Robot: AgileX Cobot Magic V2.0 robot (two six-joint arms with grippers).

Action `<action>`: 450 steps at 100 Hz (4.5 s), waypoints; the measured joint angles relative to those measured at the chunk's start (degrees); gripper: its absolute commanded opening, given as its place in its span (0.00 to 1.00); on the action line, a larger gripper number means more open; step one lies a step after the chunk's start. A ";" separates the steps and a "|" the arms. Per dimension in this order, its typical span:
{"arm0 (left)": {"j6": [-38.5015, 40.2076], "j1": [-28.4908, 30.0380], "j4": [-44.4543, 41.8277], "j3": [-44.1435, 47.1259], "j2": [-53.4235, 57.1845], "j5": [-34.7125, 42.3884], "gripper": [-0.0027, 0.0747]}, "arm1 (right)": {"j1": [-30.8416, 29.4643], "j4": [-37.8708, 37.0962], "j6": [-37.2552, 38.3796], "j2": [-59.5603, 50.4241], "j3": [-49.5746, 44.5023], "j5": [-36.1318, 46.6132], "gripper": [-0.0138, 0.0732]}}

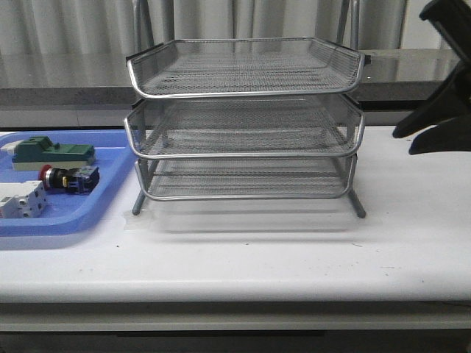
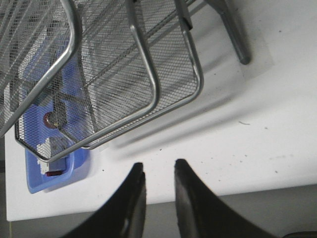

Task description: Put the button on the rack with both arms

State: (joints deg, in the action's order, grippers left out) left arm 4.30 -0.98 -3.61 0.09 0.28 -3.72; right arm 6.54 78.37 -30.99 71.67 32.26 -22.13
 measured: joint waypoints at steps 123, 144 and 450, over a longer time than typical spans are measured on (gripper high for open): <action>0.00 0.00 0.00 0.00 0.00 0.00 0.01 | 0.02 26.74 -28.61 26.93 12.02 -10.52 0.24; 0.00 0.00 0.00 0.00 0.00 0.00 0.01 | 0.02 27.11 -28.61 26.71 9.54 -11.81 0.17; 0.00 0.00 5.40 -0.95 0.00 -1.68 0.01 | -0.07 -81.03 34.57 -46.82 6.24 -32.96 0.08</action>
State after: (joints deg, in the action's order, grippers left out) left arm 4.30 -0.98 1.80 -0.86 0.28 -5.40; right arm 6.47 -2.66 3.57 24.85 38.50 -55.09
